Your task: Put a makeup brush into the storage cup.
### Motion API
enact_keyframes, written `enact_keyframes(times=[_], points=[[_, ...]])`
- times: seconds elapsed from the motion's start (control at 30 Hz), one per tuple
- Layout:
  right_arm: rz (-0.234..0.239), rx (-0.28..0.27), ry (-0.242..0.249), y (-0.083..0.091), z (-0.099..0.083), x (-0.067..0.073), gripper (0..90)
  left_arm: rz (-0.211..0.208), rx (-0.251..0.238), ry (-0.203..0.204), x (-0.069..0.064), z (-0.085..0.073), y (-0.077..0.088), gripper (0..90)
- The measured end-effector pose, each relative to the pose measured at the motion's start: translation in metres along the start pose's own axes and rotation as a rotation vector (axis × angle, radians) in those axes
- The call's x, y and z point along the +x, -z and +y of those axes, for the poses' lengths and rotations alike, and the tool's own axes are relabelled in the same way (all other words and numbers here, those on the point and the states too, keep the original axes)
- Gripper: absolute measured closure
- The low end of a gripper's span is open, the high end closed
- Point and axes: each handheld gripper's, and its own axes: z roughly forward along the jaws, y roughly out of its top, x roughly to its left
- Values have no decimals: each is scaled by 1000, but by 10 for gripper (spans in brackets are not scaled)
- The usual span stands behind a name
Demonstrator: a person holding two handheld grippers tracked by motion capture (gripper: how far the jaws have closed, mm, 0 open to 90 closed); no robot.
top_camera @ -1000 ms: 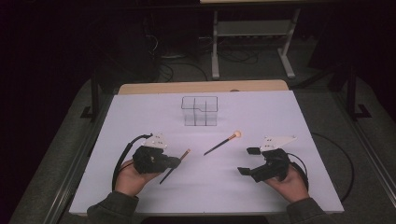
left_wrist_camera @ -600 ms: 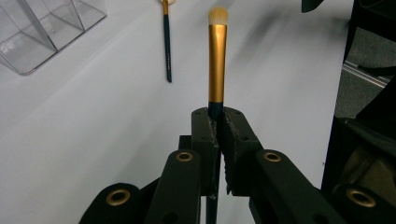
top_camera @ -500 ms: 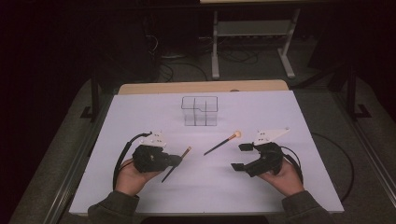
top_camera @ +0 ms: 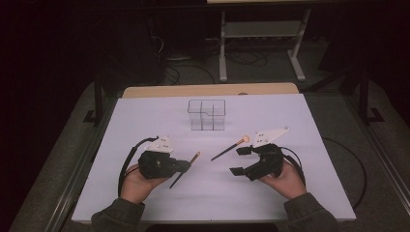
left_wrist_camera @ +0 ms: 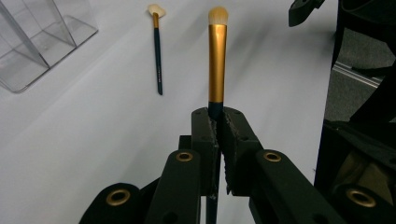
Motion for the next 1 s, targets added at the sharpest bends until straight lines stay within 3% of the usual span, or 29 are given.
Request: enact_keyframes(times=[0.47,1.0], points=[[31,-15,21,-2,14,5,238,-19,-9,-16,-7,5,-3,838],[56,9,24,-9,21,6,254,-28,-26,-24,-10,8,0,839]])
